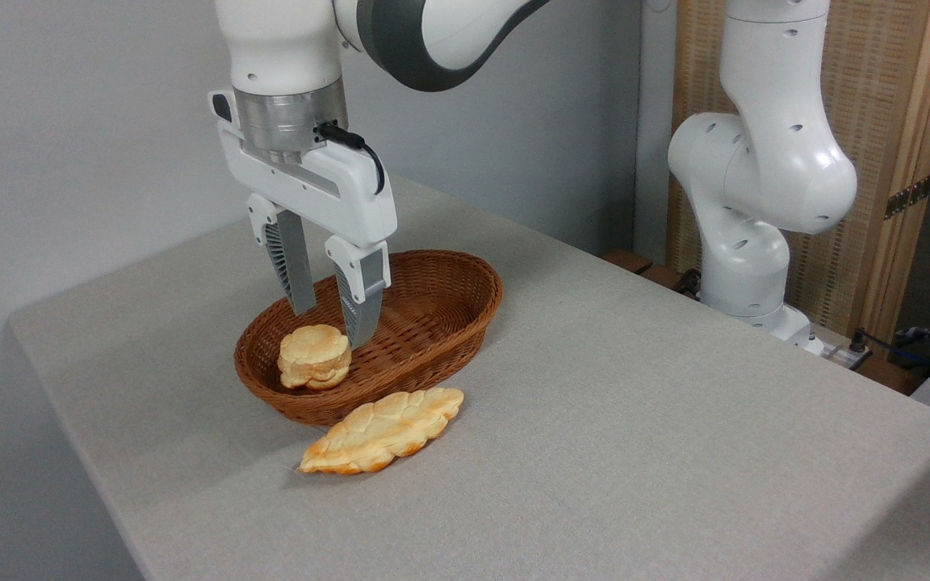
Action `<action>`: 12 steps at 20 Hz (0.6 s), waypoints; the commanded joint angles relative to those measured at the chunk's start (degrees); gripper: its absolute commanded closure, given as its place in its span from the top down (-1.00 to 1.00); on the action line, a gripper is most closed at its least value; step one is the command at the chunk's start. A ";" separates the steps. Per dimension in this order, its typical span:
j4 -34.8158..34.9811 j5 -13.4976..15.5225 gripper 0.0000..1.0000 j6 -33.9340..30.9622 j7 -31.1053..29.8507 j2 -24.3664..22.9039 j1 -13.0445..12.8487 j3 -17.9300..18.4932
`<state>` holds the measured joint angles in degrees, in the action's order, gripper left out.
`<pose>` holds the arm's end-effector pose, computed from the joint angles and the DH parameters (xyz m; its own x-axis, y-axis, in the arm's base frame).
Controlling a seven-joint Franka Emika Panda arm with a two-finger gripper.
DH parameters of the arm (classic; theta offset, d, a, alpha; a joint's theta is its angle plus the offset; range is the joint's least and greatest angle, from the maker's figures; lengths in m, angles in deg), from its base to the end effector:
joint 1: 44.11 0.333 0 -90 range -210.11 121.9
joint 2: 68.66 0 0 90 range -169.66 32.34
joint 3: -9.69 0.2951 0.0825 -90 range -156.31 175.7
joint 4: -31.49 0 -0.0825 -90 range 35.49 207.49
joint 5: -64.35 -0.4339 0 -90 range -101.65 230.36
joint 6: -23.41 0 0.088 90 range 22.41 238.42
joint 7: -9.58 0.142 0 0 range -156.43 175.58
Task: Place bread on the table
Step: 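Lower the open gripper into the basket over the round bread roll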
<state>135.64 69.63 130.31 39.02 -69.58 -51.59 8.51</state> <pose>0.6075 -0.1028 0.4748 0.7990 -0.5932 0.0986 -0.5992 -0.7992 0.0469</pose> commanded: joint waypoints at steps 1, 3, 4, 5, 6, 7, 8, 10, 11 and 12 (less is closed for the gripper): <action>-0.52 -0.79 1.00 -0.90 -0.97 -0.13 0.80 -1.01; -0.52 -0.79 1.00 -0.90 -0.97 -0.13 0.80 -1.01; -0.43 -0.79 1.00 -0.90 -0.97 -0.13 0.80 -1.01; -0.35 -0.79 1.00 -0.90 -0.97 -0.13 0.80 -1.10; -0.17 -0.71 1.00 -0.90 -0.97 -0.13 0.80 -1.10; -0.17 -0.70 1.00 -0.81 -0.97 -0.13 0.80 -1.10; -0.08 -0.70 1.00 -0.81 -0.97 -0.22 0.72 -1.19; 0.09 -0.18 1.00 0.15 -0.97 -0.13 0.72 -1.19; 0.18 -0.09 1.00 0.33 -0.97 -0.13 0.72 -1.19; 0.27 -0.09 1.00 1.12 -0.97 0.04 0.54 -1.45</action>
<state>135.70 69.63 130.33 39.02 -69.52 -51.13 7.72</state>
